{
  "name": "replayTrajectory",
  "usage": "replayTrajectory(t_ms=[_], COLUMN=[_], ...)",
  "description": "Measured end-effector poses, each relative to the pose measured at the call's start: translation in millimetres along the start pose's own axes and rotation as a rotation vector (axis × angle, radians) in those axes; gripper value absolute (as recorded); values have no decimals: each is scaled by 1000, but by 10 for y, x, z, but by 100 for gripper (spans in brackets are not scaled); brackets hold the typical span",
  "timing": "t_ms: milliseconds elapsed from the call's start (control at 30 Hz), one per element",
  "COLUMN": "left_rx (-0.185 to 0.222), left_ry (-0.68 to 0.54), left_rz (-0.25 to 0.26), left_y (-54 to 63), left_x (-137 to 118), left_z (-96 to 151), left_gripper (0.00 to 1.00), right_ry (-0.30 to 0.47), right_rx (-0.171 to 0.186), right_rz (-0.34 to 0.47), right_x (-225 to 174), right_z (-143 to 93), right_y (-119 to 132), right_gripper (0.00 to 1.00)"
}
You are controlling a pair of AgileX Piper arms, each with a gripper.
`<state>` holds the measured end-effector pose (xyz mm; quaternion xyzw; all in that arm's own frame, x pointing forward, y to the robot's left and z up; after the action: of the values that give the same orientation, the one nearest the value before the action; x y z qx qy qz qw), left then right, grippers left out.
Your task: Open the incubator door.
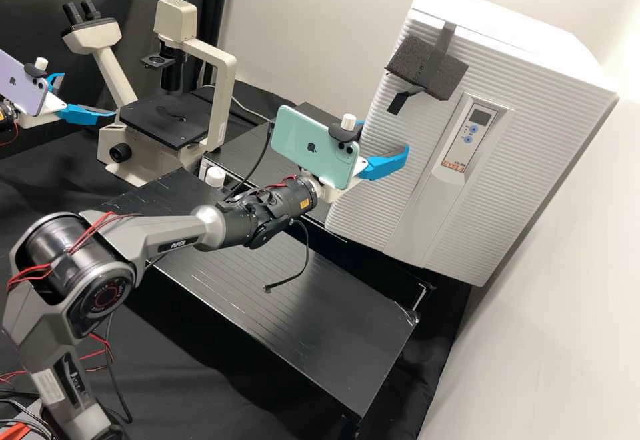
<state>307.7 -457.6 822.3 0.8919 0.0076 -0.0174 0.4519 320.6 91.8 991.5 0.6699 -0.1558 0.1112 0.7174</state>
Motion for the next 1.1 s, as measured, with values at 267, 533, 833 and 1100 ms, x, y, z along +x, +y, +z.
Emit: replayTrajectory(t_ms=[267,533,833,1100], left_rx=[0,0,0,0], left_ry=[0,0,0,0], left_rz=[0,0,0,0], left_y=[0,0,0,0], left_x=[0,0,0,0], left_z=[0,0,0,0], left_gripper=[100,100,100,100], right_ry=[59,56,-2,-108], right_rx=[-52,-38,19,44], right_rz=[17,49,114,234], right_x=[-201,-486,-781,-1063], right_z=[165,281,361,332], right_y=[183,318,400,400], right_gripper=[0,0,100,100])
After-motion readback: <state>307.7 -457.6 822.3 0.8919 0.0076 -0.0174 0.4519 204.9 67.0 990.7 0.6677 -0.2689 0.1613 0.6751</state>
